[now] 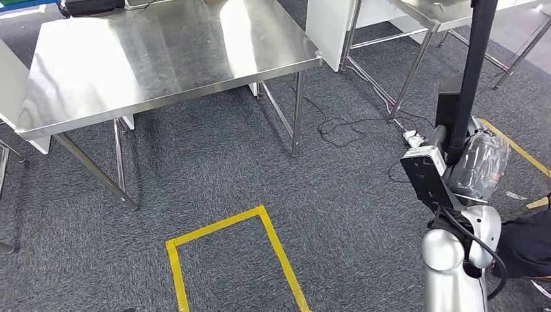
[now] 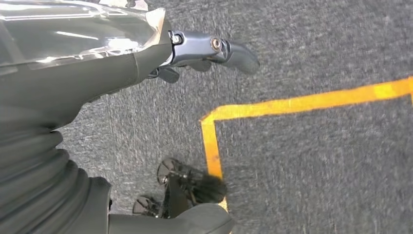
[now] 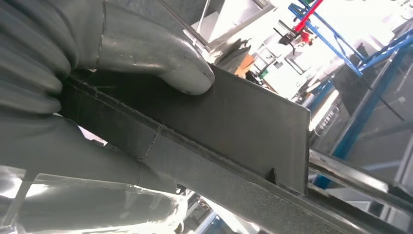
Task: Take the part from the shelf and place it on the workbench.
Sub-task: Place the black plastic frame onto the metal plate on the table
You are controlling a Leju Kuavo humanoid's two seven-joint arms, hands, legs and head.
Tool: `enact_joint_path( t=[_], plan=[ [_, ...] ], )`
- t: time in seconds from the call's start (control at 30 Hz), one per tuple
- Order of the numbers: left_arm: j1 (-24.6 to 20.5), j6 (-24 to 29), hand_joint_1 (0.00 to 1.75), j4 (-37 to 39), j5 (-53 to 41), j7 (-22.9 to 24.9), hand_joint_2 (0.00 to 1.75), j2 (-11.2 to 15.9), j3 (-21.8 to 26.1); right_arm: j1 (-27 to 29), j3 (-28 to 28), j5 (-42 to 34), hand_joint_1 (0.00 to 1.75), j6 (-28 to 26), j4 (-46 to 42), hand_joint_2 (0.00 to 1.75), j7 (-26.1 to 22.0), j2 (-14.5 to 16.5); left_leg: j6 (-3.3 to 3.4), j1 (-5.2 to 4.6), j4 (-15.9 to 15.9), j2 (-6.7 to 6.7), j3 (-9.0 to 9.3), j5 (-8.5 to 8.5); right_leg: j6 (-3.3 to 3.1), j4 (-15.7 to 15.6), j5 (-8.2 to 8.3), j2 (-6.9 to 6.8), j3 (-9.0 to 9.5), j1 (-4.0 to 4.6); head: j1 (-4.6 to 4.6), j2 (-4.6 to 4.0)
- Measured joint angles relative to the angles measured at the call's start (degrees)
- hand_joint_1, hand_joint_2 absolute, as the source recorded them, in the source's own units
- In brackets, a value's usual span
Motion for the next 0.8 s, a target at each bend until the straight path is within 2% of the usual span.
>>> enact_joint_path(
  t=[0.07, 0.13, 0.17, 0.23, 0.27, 0.3, 0.33, 0.4, 0.43, 0.47, 0.5, 0.53, 0.6, 0.63, 0.67, 0.73, 0.77, 0.8],
  plan=[
    [0.03, 0.01, 0.0, 0.02, 0.01, 0.0, 1.75, -0.04, 0.01, 0.06, -0.07, 0.01, 1.75, 0.0, -0.21, 1.75, 0.07, -0.03, 0.69, 0.03, -0.81, -0.05, 1.32, 0.14, 0.73, 0.66, -0.12, 0.02, 0.33, 0.12, -0.06, 0.0],
    [-0.03, 0.01, 0.0, 0.01, 0.01, 0.0, 1.75, -0.06, 0.02, -0.08, -0.16, 0.02, 1.75, -0.02, -0.38, 1.75, 0.07, -0.16, 1.16, 0.33, -1.34, 0.04, 2.94, 0.39, 0.96, 3.77, -1.3, -0.05, -0.84, 0.06, 0.14, 0.0],
    [-0.11, 0.0, 0.0, 0.0, 0.0, 0.0, 1.75, -0.08, 0.02, -0.14, -0.21, 0.04, 1.75, -0.02, -0.4, 1.75, 0.07, -0.27, 1.26, 0.42, -1.49, 0.09, 3.36, 0.3, 0.98, 6.81, -2.43, -0.1, -2.62, -0.07, 0.26, 0.0],
    [-0.21, -0.03, 0.0, 0.01, -0.01, 0.01, 1.75, -0.16, 0.02, -0.06, -0.26, 0.25, 1.75, 0.0, -0.41, 1.75, 0.18, -0.46, 1.38, 0.47, -1.48, -0.01, 3.69, -0.14, 1.19, 13.91, -4.85, -0.1, -7.4, -0.19, 0.38, 0.0],
    [-0.18, -0.05, 0.0, 0.02, -0.01, 0.01, 1.75, -0.22, 0.02, 0.1, -0.27, 0.47, 1.75, 0.04, -0.4, 1.75, 0.34, -0.53, 1.35, 0.48, -1.46, -0.09, 3.91, -0.46, 1.33, 16.02, -5.62, -0.12, -9.35, -0.28, 0.39, 0.0],
    [-0.13, -0.07, 0.0, 0.02, -0.01, 0.01, 1.75, -0.28, 0.02, 0.23, -0.28, 0.8, 1.75, 0.12, -0.4, 1.75, 0.57, -0.59, 1.24, 0.51, -1.44, -0.21, 4.26, -0.83, 1.6, 16.09, -5.52, -0.15, -10.33, -0.39, 0.41, 0.0],
    [-0.08, -0.07, 0.0, 0.03, -0.01, 0.01, 1.75, -0.32, 0.02, 0.28, -0.28, 1.19, 1.75, 0.2, -0.4, 1.75, 0.84, -0.65, 1.09, 0.55, -1.43, -0.31, 4.79, -1.27, 2.02, 14.04, -4.35, -0.18, -10.18, -0.52, 0.44, 0.0],
    [-0.06, -0.04, 0.0, 0.03, 0.0, 0.03, 1.75, -0.37, 0.02, 0.23, -0.28, 1.99, 1.75, 0.49, -0.4, 1.75, 1.32, -0.77, 0.61, 0.57, -1.41, -0.48, 5.93, -2.33, 3.25, 6.24, 0.58, -0.34, -7.89, -0.75, 0.5, 0.0],
    [-0.08, 0.01, 0.0, 0.03, 0.02, 0.05, 1.75, -0.36, 0.03, 0.17, -0.29, 2.29, 1.75, 0.65, -0.38, 1.75, 1.51, -0.81, 0.32, 0.51, -1.35, -0.55, 6.43, -2.88, 3.23, 2.99, 2.32, -0.5, -6.9, -0.79, 0.5, 0.0],
    [-0.1, 0.1, 0.0, 0.03, 0.03, 0.1, 1.75, -0.34, 0.03, 0.08, -0.28, 2.54, 1.75, 0.89, -0.35, 1.75, 1.67, -0.84, 0.0, 0.41, -1.3, -0.57, 6.62, -3.32, 2.9, 1.0, 3.7, -0.67, -6.19, -0.7, 0.5, 0.0],
    [-0.11, 0.23, 0.0, 0.03, 0.06, 0.16, 1.75, -0.32, 0.04, -0.01, -0.29, 2.73, 1.75, 1.08, -0.28, 1.75, 1.85, -0.85, -0.3, 0.29, -1.15, -0.57, 6.69, -3.61, 2.16, 0.31, 4.19, -0.8, -5.98, -0.64, 0.45, 0.0],
    [-0.13, 0.38, 0.0, 0.03, 0.11, 0.22, 1.75, -0.3, 0.04, -0.14, -0.31, 2.9, 1.75, 1.24, -0.18, 1.75, 1.98, -0.86, -0.55, 0.25, -0.98, -0.56, 6.81, -3.84, 1.36, 0.28, 3.95, -0.83, -5.91, -0.62, 0.34, 0.0],
    [-0.19, 0.74, 0.0, 0.02, 0.28, 0.3, 1.75, -0.24, 0.05, -0.53, -0.34, 3.14, 1.75, 1.41, 0.04, 1.75, 2.12, -0.86, -1.0, 0.3, 0.55, -0.41, 5.98, -3.87, 0.63, 0.26, 4.17, -0.74, -5.49, -0.9, 0.13, 0.0],
    [-0.24, 0.92, 0.0, 0.02, 0.43, 0.33, 1.75, -0.23, 0.06, -0.9, -0.32, 3.2, 1.75, 1.52, 0.23, 1.75, 2.07, -0.86, -1.28, 0.42, 2.66, -0.27, 4.67, -3.96, 0.35, 0.23, 4.04, -0.71, -5.22, -1.02, 0.03, 0.0],
    [-0.27, 1.11, 0.0, 0.02, 0.63, 0.35, 1.75, -0.23, 0.07, -1.34, -0.26, 3.22, 1.75, 1.67, 0.5, 1.75, 1.97, -0.86, -1.6, 0.57, 5.7, -0.13, 2.7, -4.31, 0.02, 0.22, 3.84, -0.7, -4.96, -1.06, -0.03, 0.0],
    [-0.24, 1.47, 0.0, 0.03, 1.09, 0.39, 1.75, -0.31, 0.09, -2.24, -0.04, 3.11, 1.75, 2.06, 1.41, 1.75, 1.75, -0.84, -2.22, 0.89, 12.49, 0.11, -2.17, -6.63, -0.44, 0.21, 3.25, -0.65, -4.47, -0.94, -0.09, 0.0],
    [-0.2, 1.66, 0.0, 0.03, 1.27, 0.39, 1.75, -0.33, 0.12, -2.59, 0.09, 3.04, 1.75, 2.2, 1.97, 1.75, 1.67, -0.83, -2.4, 1.0, 14.51, 0.16, -4.12, -7.9, -0.52, 0.21, 2.91, -0.62, -4.12, -0.89, -0.08, 0.0],
    [-0.17, 1.81, 0.0, 0.03, 1.4, 0.39, 1.75, -0.34, 0.15, -2.9, 0.21, 2.98, 1.75, 2.28, 2.5, 1.75, 1.63, -0.82, -2.46, 1.06, 15.04, 0.19, -5.33, -8.49, -0.52, 0.21, 2.51, -0.59, -3.67, -0.84, -0.08, 0.0]
  ],
)
